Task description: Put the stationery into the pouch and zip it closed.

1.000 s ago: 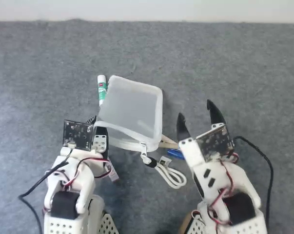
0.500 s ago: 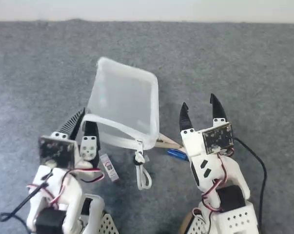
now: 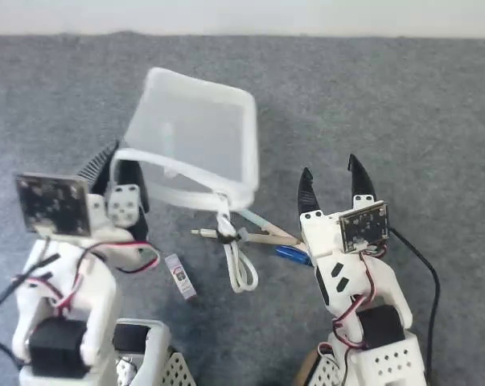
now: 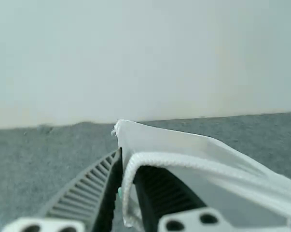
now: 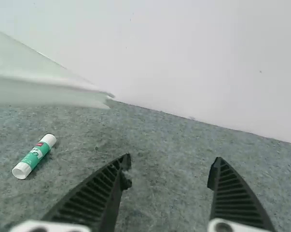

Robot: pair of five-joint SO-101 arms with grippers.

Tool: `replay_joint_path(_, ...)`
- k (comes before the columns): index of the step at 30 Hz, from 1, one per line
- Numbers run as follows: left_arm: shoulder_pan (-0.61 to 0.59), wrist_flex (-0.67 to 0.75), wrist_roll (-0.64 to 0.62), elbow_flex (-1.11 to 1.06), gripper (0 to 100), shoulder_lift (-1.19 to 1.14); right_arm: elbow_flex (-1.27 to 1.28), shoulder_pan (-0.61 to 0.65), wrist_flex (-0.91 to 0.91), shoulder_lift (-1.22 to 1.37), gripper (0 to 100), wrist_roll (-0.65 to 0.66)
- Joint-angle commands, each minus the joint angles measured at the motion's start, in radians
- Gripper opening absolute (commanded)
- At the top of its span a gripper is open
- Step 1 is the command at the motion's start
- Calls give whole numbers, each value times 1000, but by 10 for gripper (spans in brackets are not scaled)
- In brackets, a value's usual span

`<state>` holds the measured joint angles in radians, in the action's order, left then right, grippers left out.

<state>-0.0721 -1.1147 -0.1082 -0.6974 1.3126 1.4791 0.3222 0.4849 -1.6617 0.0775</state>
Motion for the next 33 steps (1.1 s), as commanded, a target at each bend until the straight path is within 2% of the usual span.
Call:
replay_joint_path(1,-77,-12,-78,62,9,-49,-11,-5,-25,-19,252,-14)
replay_joint_path(4,-130,-55,-112,65,9,-31,-17,-4,-15,-19,252,-12)
replay_joint_path(9,-216,-46,-123,33,9,-2,-64,2,64,-18,251,-12)
replay_joint_path(15,-218,-41,-118,-21,9,-2,-74,91,104,-18,252,52)
replay_joint_path(19,-218,-43,-118,-28,9,-3,-80,104,104,15,252,60)
replay_joint_path(30,-221,-32,-118,-70,9,-2,-324,105,94,556,252,60)
replay_joint_path(33,-269,-32,-124,-70,9,-2,-371,105,94,661,252,61)
